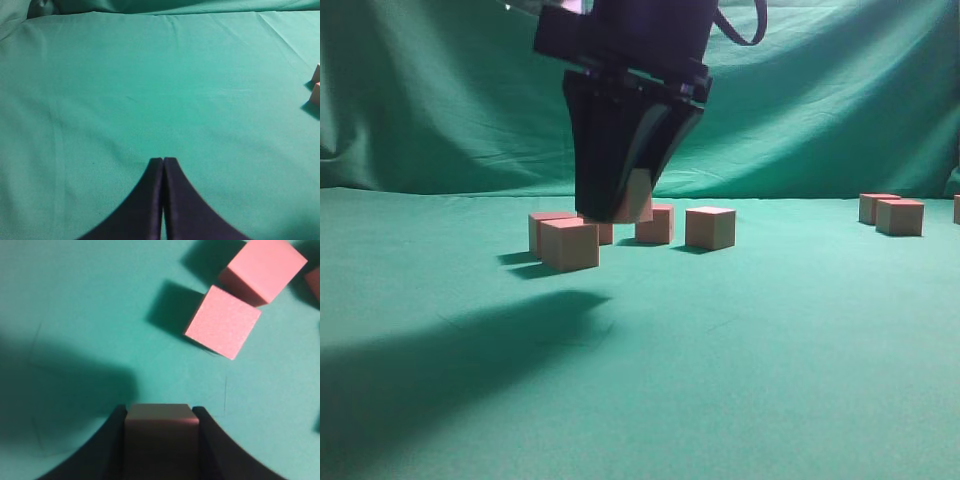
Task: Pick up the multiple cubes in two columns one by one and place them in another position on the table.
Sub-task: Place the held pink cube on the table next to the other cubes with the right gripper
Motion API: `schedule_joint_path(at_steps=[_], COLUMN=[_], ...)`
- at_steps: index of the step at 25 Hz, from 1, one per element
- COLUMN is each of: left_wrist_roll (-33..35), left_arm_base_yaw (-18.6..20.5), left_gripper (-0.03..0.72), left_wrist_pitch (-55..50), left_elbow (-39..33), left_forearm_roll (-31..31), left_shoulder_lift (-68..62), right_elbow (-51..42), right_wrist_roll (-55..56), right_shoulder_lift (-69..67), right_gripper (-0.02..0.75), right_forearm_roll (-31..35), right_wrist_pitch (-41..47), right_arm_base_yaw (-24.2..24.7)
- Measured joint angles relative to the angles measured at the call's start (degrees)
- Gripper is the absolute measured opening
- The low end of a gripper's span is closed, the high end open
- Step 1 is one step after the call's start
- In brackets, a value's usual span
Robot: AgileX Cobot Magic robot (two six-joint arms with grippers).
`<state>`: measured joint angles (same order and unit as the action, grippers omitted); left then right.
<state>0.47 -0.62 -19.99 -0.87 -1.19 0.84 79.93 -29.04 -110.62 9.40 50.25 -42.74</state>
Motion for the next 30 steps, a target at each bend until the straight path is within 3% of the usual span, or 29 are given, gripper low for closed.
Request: schedule_joint_path(at_steps=[30], left_wrist_roll=[0.0], left_arm_base_yaw=[0.0], left_gripper=[0.0], left_wrist_pitch=[0.0], left_elbow=[0.0], left_forearm_roll=[0.0], left_shoulder_lift=[0.0], right_elbow=[0.3], right_wrist_roll=[5.8], right_shoulder_lift=[-4.8], right_gripper=[0.267], right_forearm_roll=[-7.4], right_wrist_pitch=[-6.4], right_arm_base_yaw=[0.0])
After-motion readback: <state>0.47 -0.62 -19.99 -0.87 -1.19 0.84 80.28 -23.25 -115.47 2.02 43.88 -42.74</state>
